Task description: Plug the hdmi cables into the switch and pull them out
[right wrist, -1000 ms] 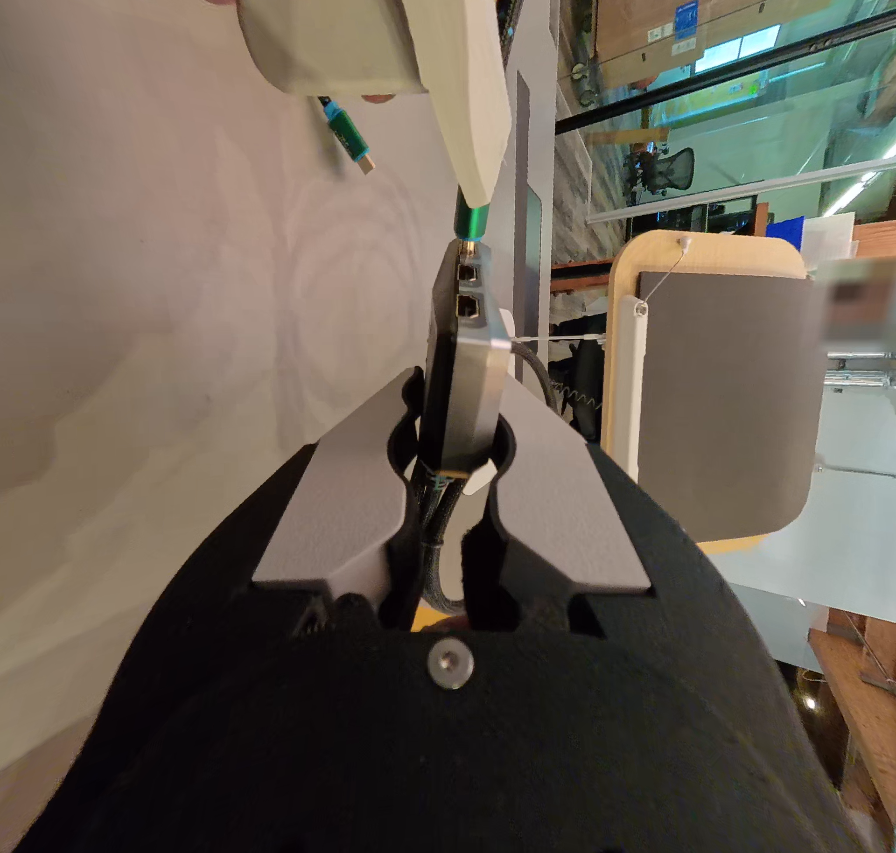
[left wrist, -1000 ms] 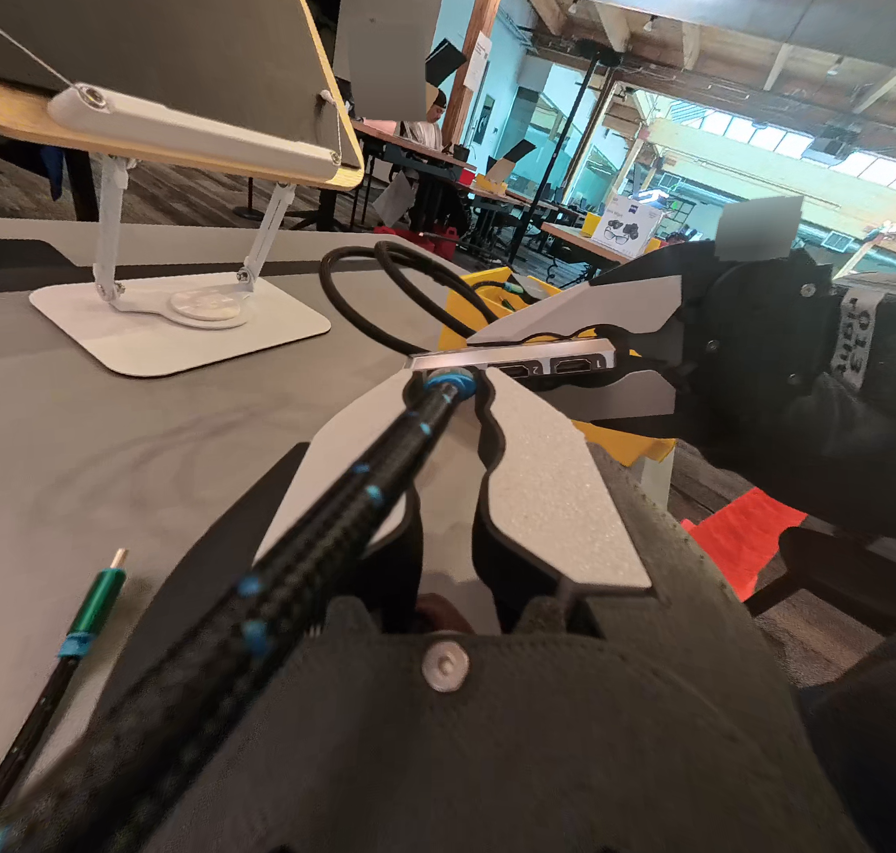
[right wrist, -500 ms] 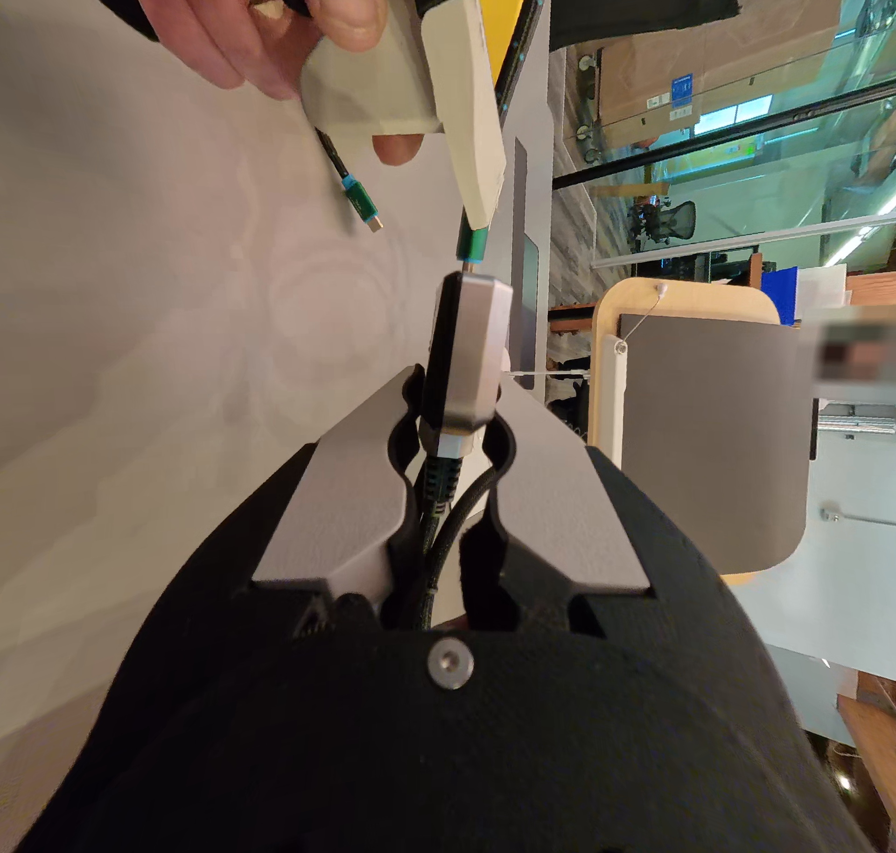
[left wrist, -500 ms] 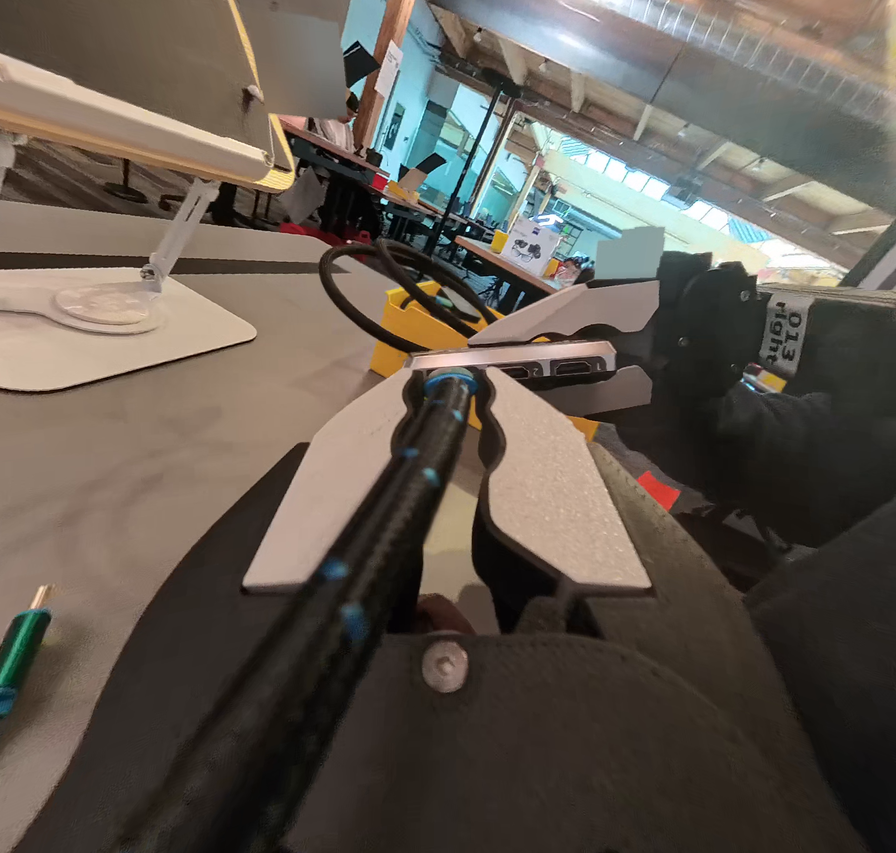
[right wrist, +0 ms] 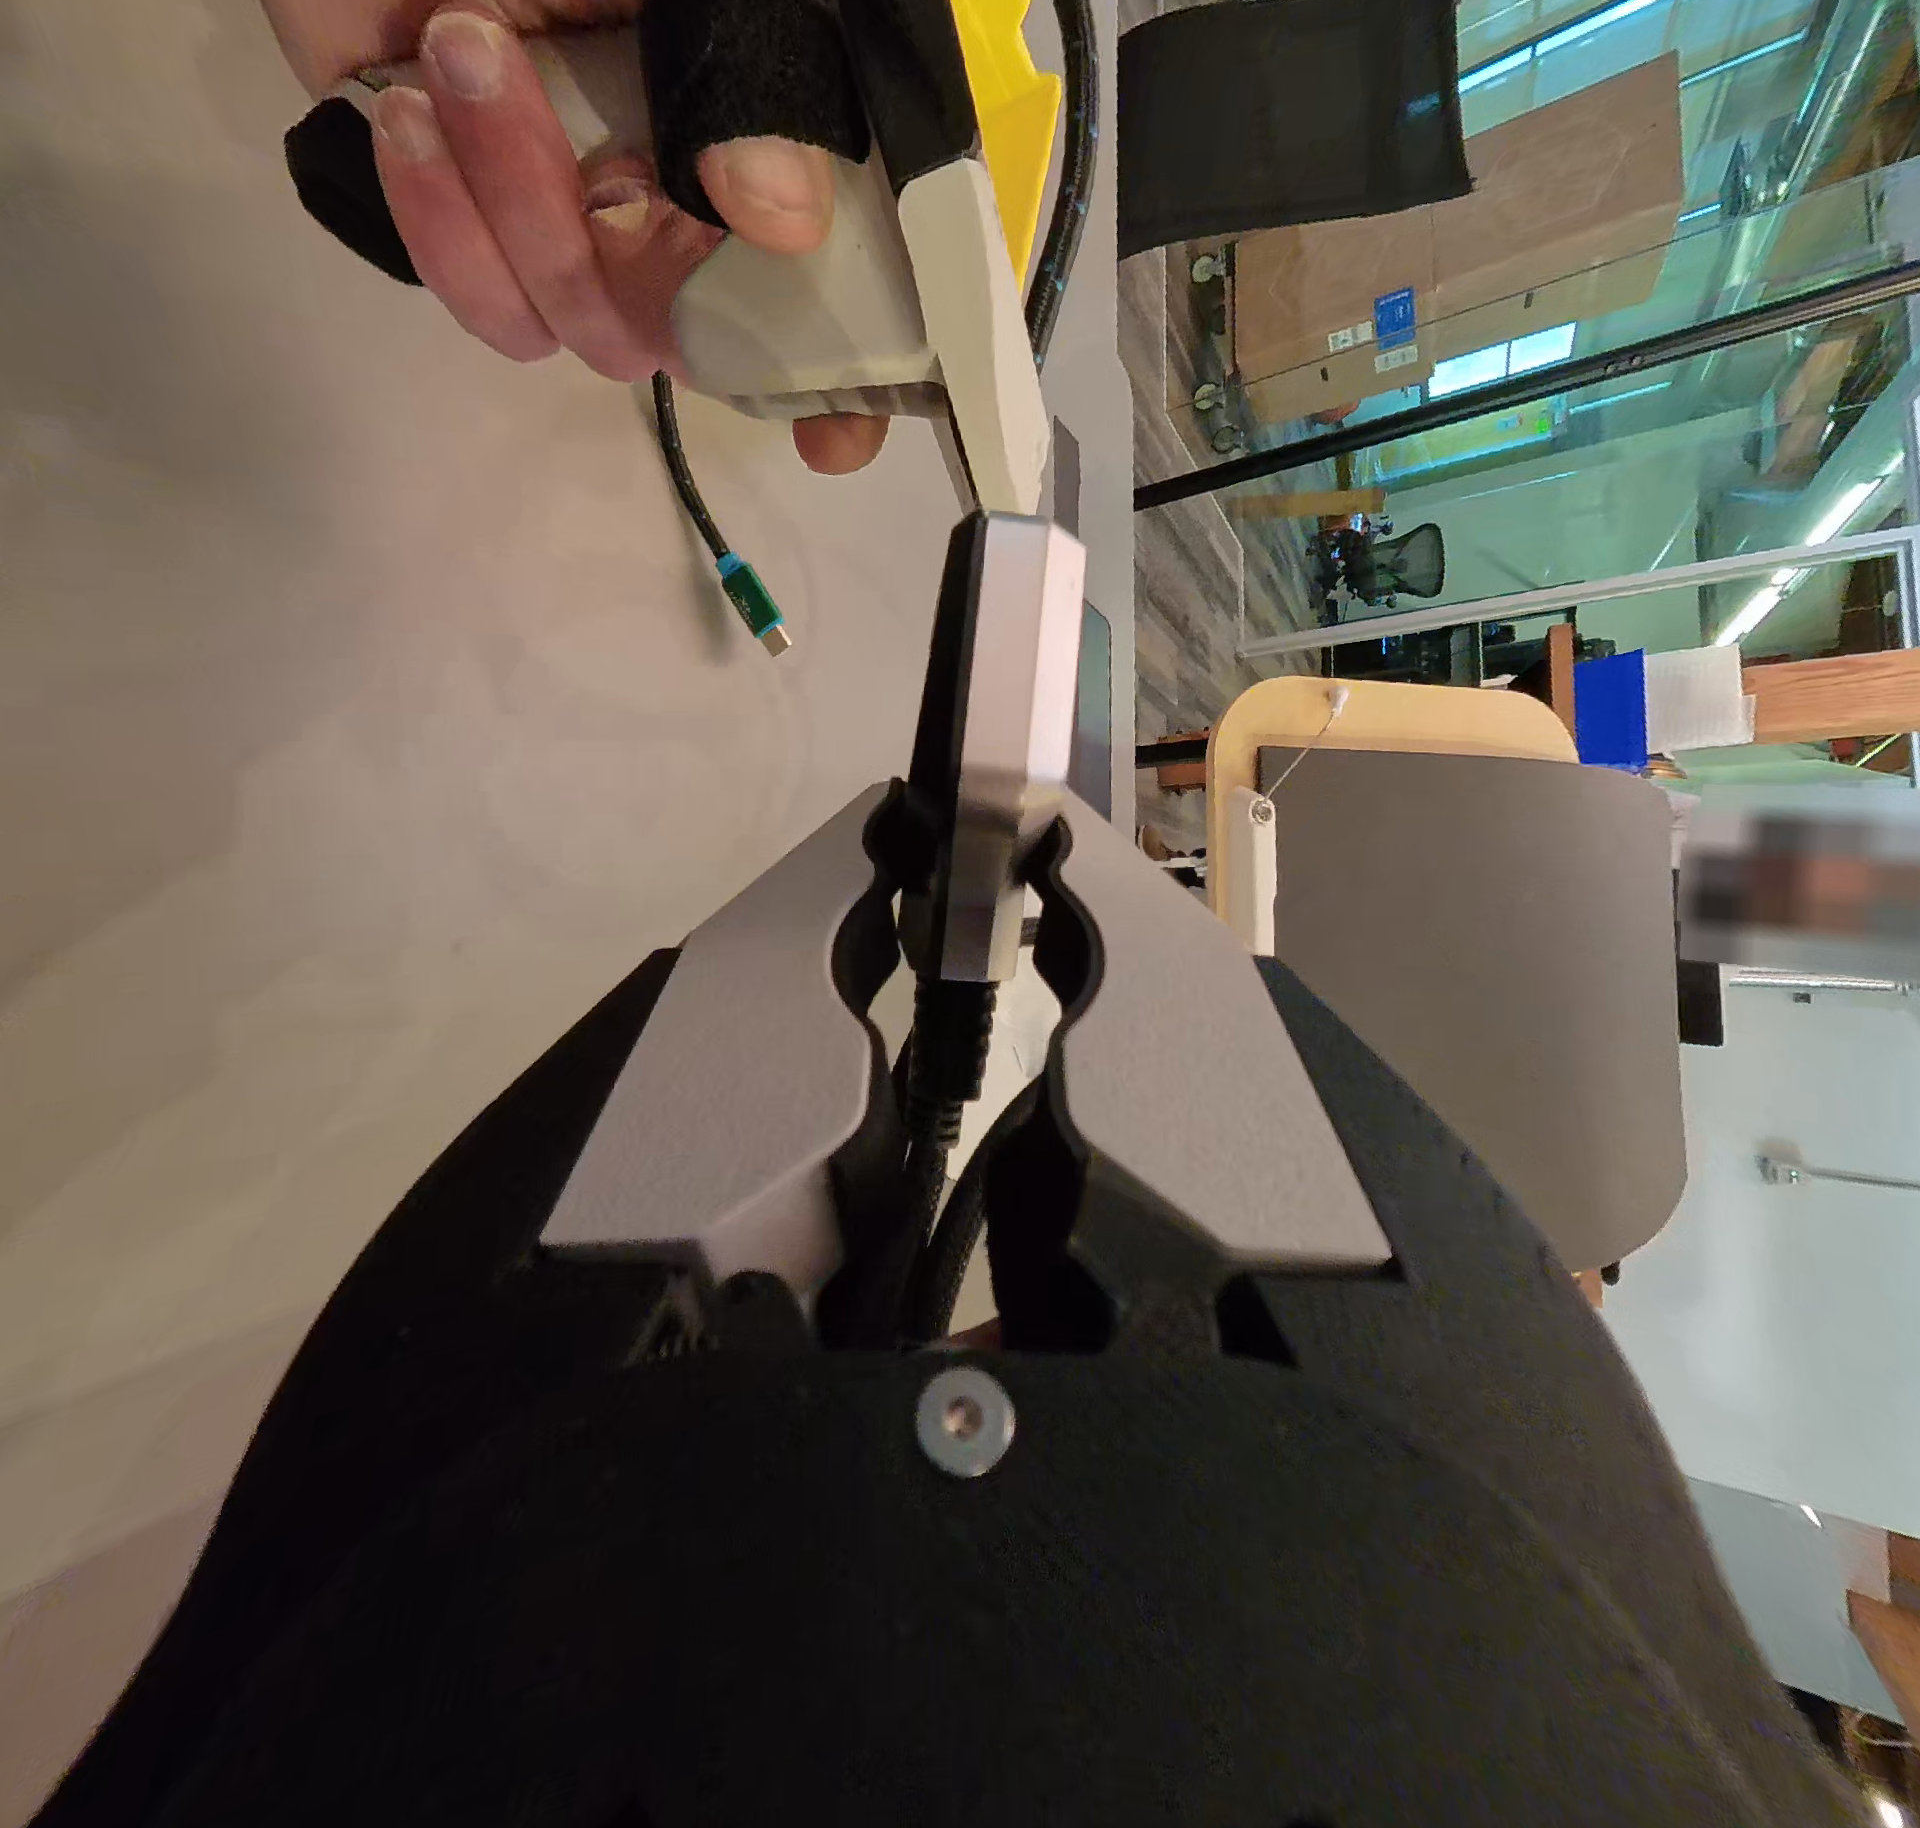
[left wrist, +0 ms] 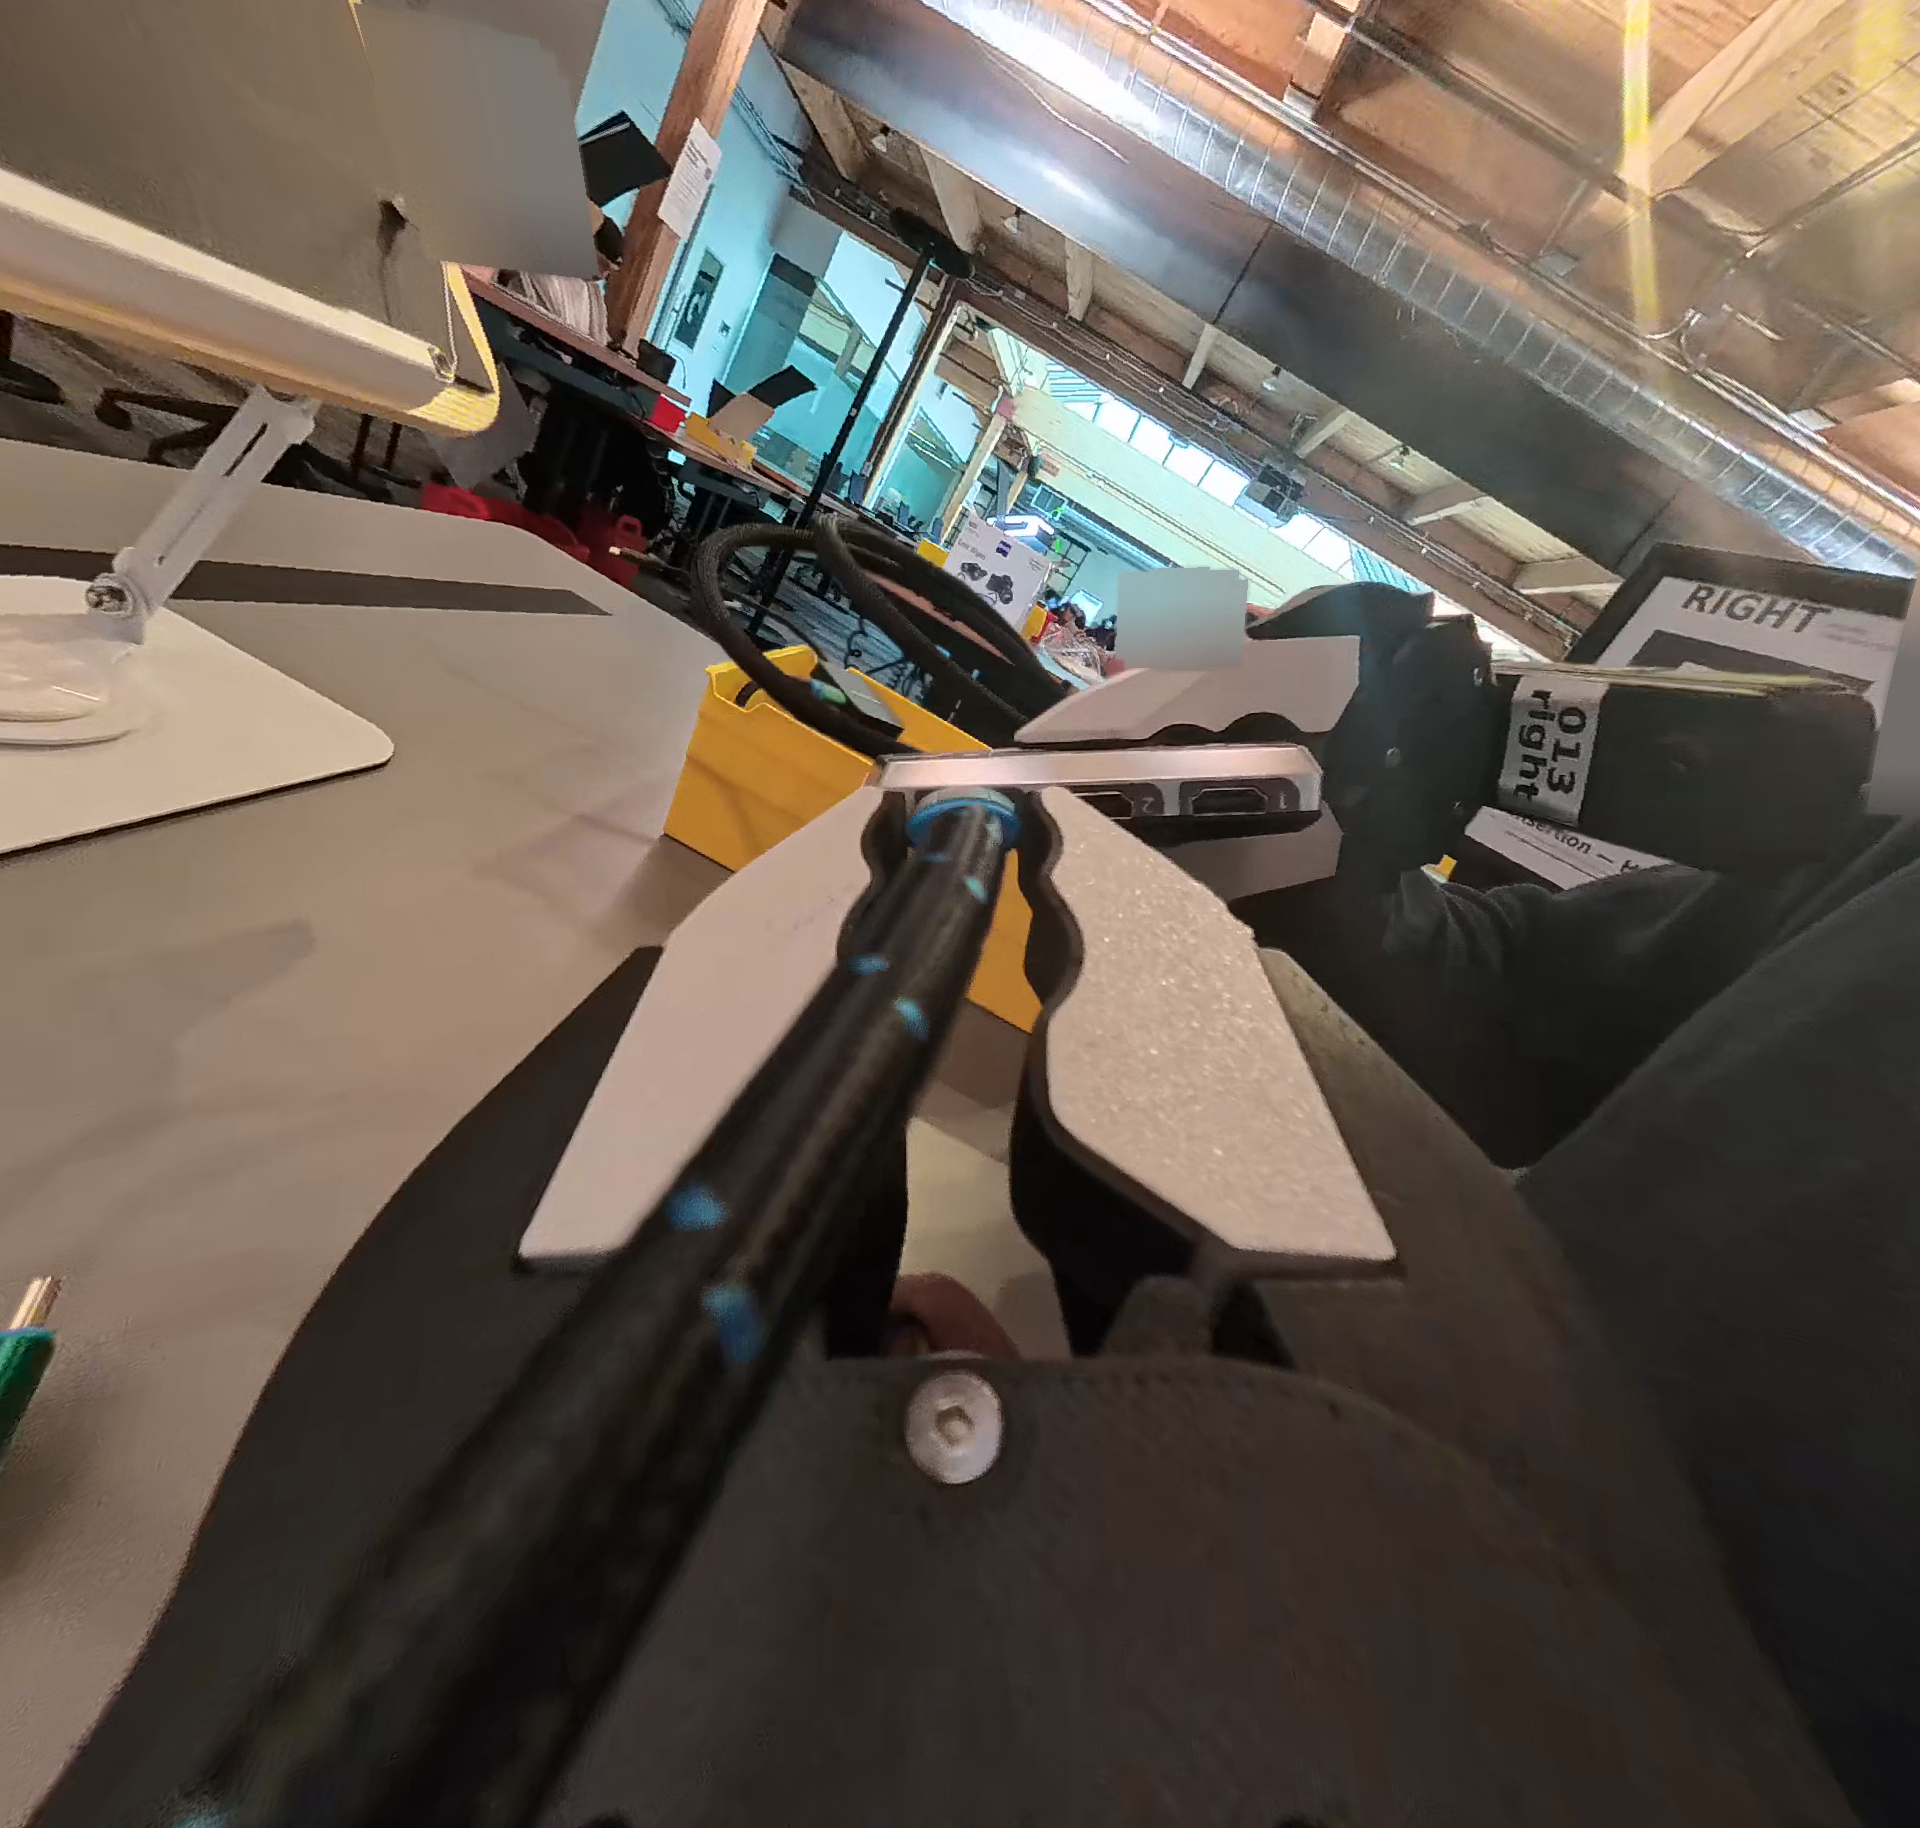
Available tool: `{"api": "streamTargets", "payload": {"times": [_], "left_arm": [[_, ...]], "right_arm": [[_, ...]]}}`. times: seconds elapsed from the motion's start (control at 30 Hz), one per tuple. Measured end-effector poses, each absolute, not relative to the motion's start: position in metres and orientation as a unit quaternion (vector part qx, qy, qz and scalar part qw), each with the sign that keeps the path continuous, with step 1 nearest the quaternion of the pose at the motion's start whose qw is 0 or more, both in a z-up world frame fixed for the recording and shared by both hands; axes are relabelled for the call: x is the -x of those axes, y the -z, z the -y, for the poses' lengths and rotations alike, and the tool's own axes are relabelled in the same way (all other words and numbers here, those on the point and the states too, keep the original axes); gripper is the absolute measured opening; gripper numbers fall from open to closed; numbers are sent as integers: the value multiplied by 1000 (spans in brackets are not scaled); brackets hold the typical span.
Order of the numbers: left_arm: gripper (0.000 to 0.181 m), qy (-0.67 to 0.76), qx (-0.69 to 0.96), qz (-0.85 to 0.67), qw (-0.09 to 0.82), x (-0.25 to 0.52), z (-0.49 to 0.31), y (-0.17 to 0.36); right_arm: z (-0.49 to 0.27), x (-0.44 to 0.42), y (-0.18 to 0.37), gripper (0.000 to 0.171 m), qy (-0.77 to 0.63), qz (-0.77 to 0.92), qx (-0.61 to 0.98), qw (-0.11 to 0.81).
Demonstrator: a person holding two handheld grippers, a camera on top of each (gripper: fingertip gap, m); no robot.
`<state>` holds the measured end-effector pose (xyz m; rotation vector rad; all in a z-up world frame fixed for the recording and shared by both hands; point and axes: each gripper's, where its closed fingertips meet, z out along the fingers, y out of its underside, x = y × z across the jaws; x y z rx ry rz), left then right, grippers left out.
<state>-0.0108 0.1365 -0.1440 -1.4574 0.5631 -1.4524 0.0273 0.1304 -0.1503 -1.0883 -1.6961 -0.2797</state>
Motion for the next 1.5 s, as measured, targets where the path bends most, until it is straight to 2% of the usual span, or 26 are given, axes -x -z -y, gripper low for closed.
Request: {"api": "streamTargets", "payload": {"times": [0.5,0.63,1.1,1.2,1.5], "left_arm": [[20,640,583,-221,450,6,-131,144],[21,631,574,-210,478,3,-130,133],[21,681,540,-221,442,-4,-117,123],[20,666,541,-225,462,-4,-118,120],[22,650,553,-234,465,-7,-118,127]], "right_arm": [[-119,-27,143,19,87,725,444,520],[-117,-29,132,19,86,718,444,530],[-99,-28,117,18,32,708,438,553],[-100,-29,116,19,24,701,439,562],[-103,-35,124,19,65,716,427,549]]}}
